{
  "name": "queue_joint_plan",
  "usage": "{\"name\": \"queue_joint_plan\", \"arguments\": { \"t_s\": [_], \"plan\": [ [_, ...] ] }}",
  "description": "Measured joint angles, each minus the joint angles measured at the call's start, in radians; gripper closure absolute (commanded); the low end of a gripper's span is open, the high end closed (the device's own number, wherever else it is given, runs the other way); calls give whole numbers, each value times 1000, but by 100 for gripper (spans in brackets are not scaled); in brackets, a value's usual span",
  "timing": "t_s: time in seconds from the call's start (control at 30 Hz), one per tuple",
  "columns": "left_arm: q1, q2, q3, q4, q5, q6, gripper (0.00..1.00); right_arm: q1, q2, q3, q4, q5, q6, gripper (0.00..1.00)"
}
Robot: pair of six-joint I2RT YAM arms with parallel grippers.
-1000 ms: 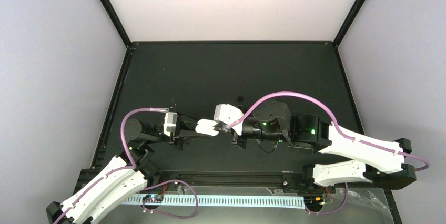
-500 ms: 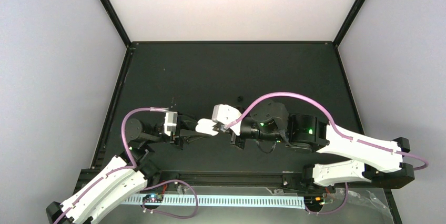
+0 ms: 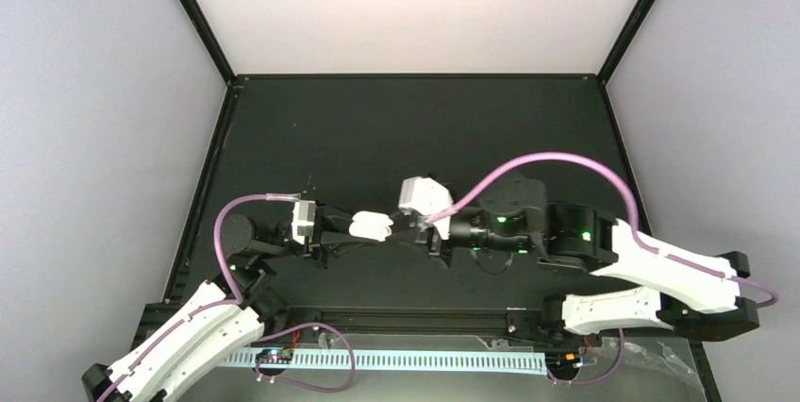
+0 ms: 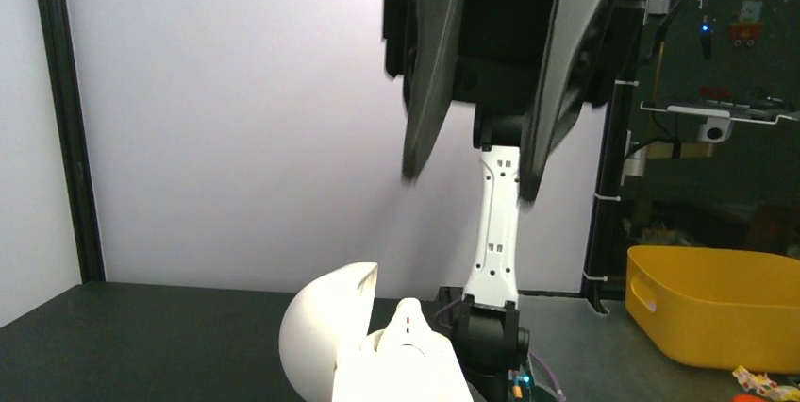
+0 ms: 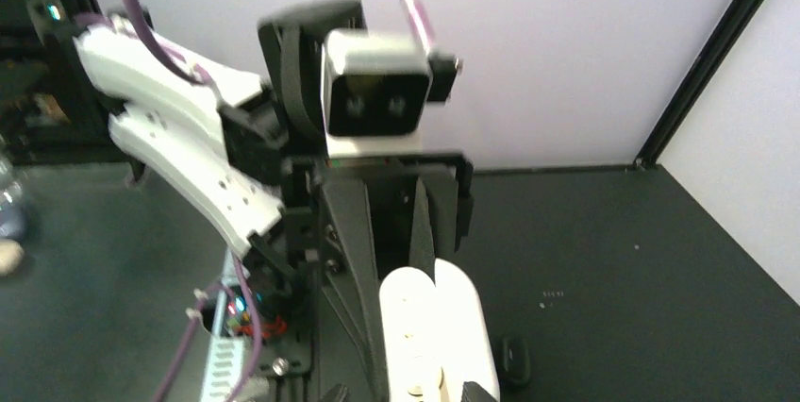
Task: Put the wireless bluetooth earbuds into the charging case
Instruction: Place the earbud in the charging case, then pick up the earbud from the center of the board.
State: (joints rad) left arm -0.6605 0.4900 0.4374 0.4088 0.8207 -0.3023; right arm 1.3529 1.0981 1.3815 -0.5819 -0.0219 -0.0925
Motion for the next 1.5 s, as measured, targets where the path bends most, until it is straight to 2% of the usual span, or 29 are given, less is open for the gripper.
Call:
{"name": "queue_joint_plan", "arguments": {
  "t_s": [0.1,0.2,0.33,0.43,0.63,0.9,1.13,1.5],
  "plan": [
    [0,-2,0,-2,-8,0,98,-2,-61,11,21,-4,19,62],
    [0,-14,0,-12,-11,0,98,-29,-146,-4,73,0,48,60],
    [0,-42,0,-25,-17,0,98,-204,-240,-113,194,2,132,60],
    [0,-84,0,-59,-24,5,99,-346,-225,-251,290,-34,219,60],
    [0,-179,0,-143,-44,23,98,-431,5,-412,375,-86,327,61],
    [0,-258,0,-227,-67,41,98,-456,349,-427,507,-205,438,62],
    [0,-294,0,-280,-74,63,99,-445,650,-311,518,-243,465,59],
    [0,-341,0,-337,-88,87,98,-415,826,-150,459,-177,441,54]
  ]
}}
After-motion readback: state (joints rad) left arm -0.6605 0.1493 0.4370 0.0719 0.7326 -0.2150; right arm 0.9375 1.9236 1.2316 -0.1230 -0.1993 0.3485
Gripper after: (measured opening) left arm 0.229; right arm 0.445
